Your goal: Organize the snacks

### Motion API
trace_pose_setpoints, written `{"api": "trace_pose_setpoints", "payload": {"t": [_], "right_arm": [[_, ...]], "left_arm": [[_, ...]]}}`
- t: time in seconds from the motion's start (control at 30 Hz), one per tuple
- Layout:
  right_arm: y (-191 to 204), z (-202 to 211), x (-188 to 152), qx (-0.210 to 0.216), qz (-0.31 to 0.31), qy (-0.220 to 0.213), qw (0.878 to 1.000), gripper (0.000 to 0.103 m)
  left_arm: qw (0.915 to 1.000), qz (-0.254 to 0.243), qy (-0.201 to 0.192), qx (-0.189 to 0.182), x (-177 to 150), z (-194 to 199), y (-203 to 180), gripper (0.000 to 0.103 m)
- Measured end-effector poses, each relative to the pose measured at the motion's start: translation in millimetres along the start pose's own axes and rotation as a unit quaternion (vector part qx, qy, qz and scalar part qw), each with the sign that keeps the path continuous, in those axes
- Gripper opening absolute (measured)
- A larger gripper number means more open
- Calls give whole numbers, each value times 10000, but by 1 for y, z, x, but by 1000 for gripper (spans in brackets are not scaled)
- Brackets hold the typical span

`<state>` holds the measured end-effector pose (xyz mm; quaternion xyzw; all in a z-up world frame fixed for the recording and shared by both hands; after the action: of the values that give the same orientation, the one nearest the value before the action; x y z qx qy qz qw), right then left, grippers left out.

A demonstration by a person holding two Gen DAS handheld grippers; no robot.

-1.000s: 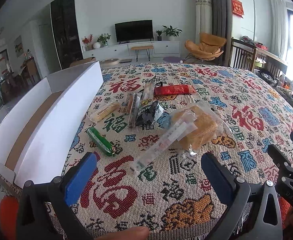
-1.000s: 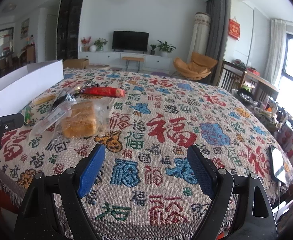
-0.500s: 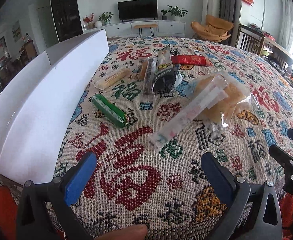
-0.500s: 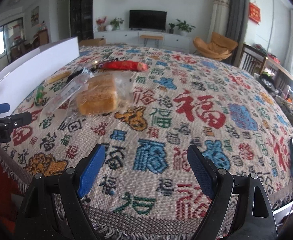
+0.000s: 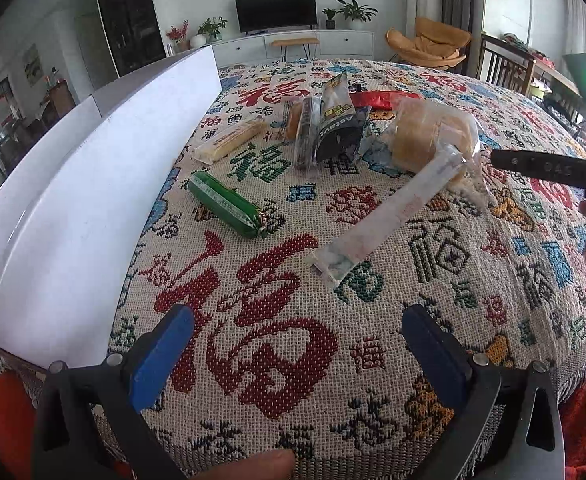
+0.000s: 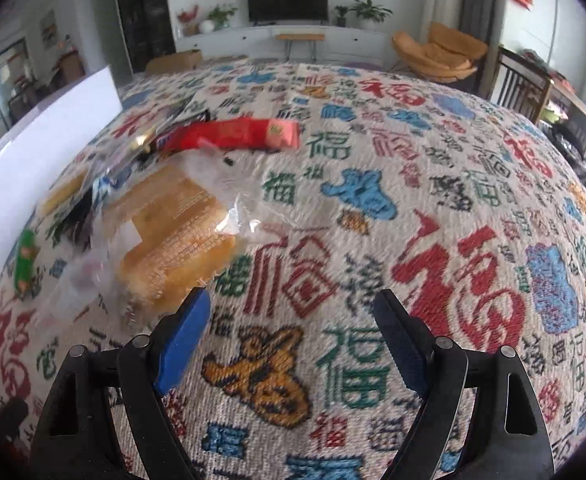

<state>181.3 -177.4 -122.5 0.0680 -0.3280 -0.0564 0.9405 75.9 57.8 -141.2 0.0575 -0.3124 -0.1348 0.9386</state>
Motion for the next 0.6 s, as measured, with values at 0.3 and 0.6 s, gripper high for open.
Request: {"api": "trace_pose_setpoints", "payload": {"t": [0.3, 0.6], "right_arm": [[-78, 16, 10, -757, -3, -233, 9969, 86], [-130, -15, 26, -1098, -653, -106, 9918, 86]], "left_arm": [[9987, 57, 468, -215, 5, -35, -4, 103], [9978, 270, 487, -355, 8, -44, 1, 103]]}}
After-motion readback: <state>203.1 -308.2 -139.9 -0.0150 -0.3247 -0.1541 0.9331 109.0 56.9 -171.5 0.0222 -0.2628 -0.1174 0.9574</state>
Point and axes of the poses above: each gripper's, at about its wrist camera, not at the fingertips, and z roughly against the way its jaws point, y to its left, x to its top, the point moved 8 cm from there along -z, roughly the way its jaws point, and after that the axes turned 12 degrees about -z, right-handed, at the moved point
